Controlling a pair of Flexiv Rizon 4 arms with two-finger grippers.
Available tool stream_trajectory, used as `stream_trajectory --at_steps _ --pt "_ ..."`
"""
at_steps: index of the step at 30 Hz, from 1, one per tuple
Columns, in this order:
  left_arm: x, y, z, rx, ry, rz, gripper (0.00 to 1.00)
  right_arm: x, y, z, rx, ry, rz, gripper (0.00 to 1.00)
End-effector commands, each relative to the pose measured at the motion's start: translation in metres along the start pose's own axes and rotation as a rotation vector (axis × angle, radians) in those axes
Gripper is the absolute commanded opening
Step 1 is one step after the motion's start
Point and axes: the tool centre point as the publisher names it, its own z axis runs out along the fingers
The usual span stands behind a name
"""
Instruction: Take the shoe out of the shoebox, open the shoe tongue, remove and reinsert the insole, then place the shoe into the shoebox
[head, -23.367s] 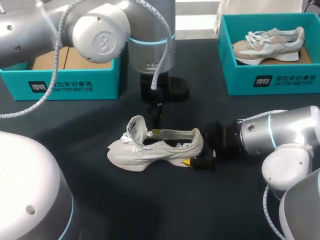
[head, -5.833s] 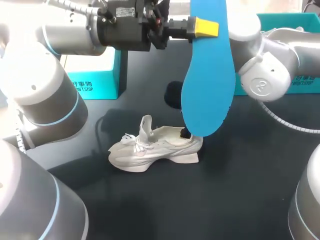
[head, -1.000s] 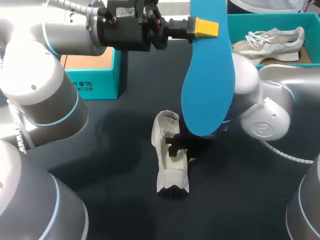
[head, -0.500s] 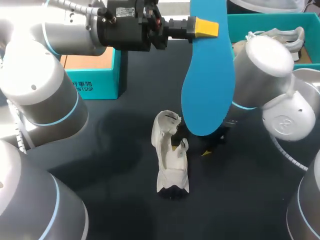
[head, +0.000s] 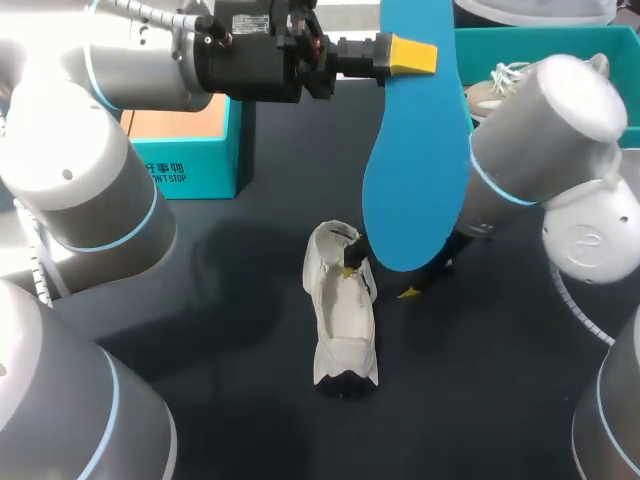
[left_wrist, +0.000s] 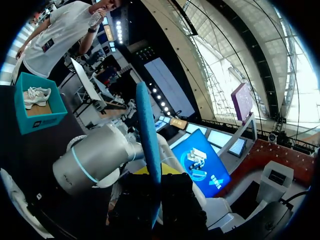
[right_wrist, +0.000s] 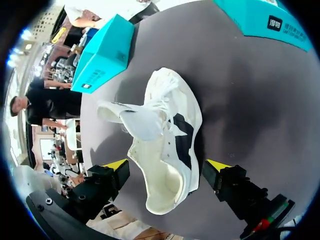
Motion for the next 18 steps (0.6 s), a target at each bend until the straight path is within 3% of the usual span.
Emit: stream_trajectory --at_steps 1,8,18 --pt "-0.001 0.001 0.0 0.0 -0.001 0.0 0.0 -0.016 -0.006 -0.03 -0.002 0.227 0.052 1.0" --pt "-0.001 0.001 0.0 0.0 -0.001 0.0 0.0 -0.014 0.001 -0.058 -0.01 0.469 0.114 1.0" --pt "-0.001 0.001 0.0 0.0 -0.001 0.0 0.0 -0.009 0.007 -0.117 -0.034 0.699 0.075 1.0"
